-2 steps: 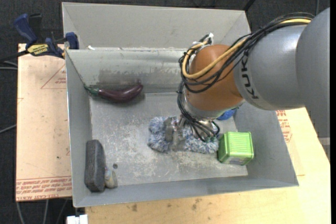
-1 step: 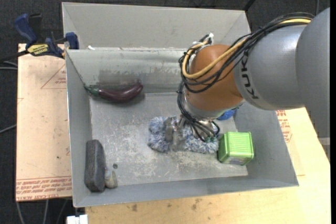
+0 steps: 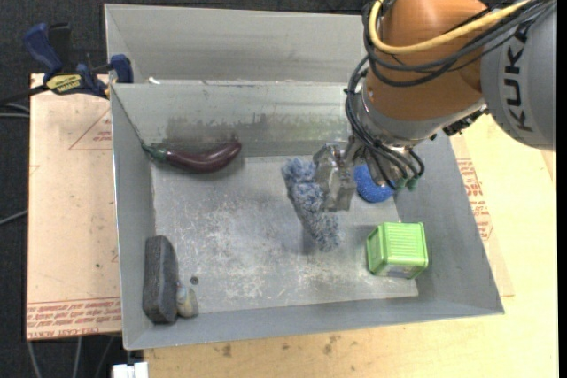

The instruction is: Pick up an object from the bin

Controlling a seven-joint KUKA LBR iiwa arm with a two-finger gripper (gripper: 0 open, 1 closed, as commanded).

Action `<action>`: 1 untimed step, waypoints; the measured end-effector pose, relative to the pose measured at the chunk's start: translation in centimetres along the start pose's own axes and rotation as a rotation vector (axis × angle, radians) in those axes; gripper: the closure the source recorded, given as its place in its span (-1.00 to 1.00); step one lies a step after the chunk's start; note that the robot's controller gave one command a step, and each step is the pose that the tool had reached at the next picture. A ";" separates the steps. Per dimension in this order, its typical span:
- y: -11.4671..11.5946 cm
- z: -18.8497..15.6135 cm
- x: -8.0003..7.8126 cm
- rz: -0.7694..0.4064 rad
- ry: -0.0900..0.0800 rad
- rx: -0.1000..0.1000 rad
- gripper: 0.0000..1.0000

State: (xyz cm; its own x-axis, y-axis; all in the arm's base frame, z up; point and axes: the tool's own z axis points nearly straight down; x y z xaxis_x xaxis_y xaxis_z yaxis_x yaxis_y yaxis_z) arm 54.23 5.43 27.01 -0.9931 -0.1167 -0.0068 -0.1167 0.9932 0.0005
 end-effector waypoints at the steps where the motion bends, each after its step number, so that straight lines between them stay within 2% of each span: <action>1: 0.0 0.2 0.1 0.001 0.004 0.000 -1.00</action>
Offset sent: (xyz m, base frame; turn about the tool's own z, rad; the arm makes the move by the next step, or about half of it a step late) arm 0.0000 0.0000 0.0000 0.0000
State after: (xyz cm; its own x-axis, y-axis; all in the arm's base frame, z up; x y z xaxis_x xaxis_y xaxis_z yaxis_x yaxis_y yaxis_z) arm 54.15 5.42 26.84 -0.9933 -0.1155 -0.0027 -0.1155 0.9933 0.0009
